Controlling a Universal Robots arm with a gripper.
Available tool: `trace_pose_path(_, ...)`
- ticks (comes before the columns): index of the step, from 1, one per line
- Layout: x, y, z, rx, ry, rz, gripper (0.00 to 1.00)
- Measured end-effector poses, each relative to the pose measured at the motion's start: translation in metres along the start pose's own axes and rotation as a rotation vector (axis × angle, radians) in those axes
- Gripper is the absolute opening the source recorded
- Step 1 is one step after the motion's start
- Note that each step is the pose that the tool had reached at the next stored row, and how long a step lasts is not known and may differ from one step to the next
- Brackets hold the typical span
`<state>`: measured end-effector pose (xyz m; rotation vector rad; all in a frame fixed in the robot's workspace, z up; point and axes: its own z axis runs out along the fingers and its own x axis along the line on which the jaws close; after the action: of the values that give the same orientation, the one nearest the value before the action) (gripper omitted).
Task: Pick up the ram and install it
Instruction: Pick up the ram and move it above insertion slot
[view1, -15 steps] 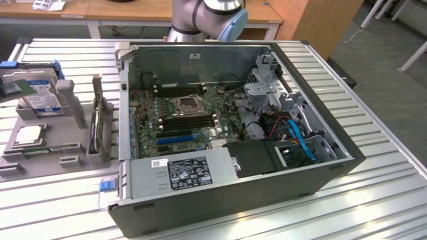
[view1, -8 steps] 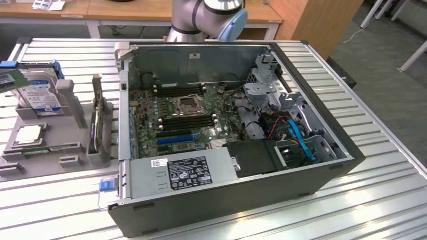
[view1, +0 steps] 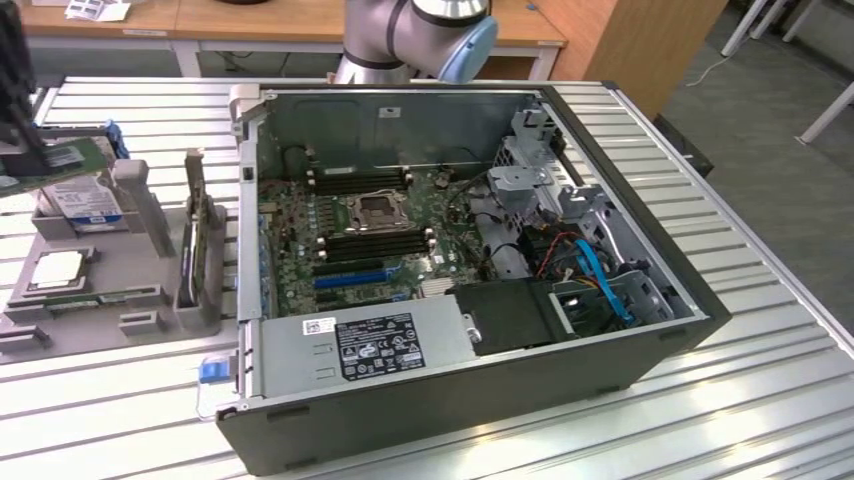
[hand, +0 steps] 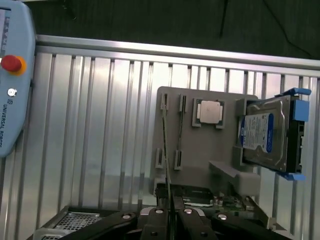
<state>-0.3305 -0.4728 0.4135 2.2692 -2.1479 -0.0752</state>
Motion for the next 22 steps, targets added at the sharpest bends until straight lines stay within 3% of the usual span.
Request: trace_pose_path(22,0.005,-0.1002,-0.0031,0.0001,-0.0009,0.000,0.14)
